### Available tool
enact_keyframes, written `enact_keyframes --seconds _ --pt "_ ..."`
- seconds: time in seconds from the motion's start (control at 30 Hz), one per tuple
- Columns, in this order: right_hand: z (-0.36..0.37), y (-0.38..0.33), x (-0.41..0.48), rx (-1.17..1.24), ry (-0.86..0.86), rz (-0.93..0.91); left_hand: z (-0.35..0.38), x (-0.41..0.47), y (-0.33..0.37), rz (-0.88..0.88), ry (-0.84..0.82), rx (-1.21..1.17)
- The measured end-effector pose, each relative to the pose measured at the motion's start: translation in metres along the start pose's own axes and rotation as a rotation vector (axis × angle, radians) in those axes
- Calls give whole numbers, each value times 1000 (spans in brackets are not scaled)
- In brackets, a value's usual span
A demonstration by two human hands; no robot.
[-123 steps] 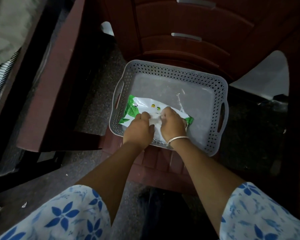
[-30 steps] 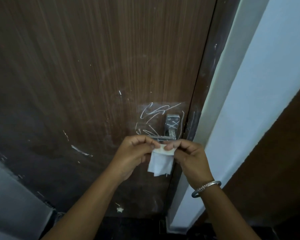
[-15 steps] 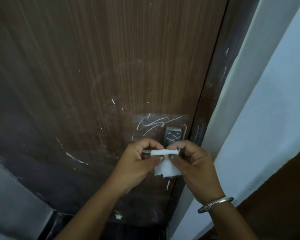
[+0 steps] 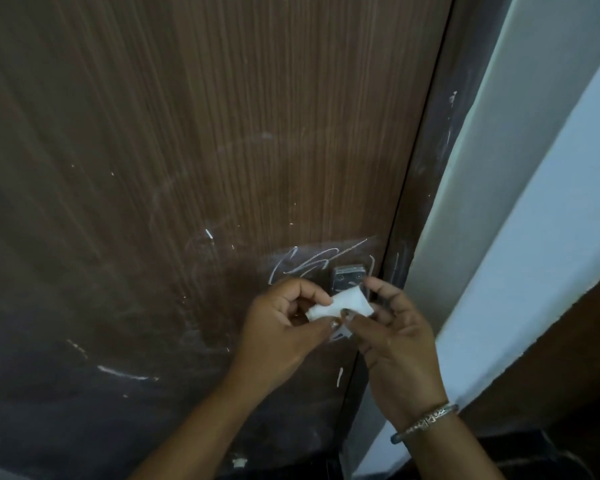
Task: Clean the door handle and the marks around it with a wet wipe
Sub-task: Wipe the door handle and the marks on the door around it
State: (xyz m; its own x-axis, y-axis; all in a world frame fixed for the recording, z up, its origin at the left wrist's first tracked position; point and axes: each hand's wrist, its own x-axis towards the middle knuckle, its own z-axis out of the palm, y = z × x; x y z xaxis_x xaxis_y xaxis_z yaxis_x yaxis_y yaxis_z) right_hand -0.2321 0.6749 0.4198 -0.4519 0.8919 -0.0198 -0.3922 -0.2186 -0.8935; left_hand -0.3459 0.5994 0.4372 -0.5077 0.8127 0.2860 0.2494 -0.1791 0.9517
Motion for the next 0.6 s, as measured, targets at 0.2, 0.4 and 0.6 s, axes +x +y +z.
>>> enact_keyframes --seconds 0.2,0.4,0.6 --pt "11 8 -11 -65 69 -235 -16 -1 -10 95 43 79" --pt "-5 -10 11 -1253 277 -1078 -38 2 -21 111 98 156" --pt "14 3 29 -1586 134 -1065 -43 -3 -28 104 67 199"
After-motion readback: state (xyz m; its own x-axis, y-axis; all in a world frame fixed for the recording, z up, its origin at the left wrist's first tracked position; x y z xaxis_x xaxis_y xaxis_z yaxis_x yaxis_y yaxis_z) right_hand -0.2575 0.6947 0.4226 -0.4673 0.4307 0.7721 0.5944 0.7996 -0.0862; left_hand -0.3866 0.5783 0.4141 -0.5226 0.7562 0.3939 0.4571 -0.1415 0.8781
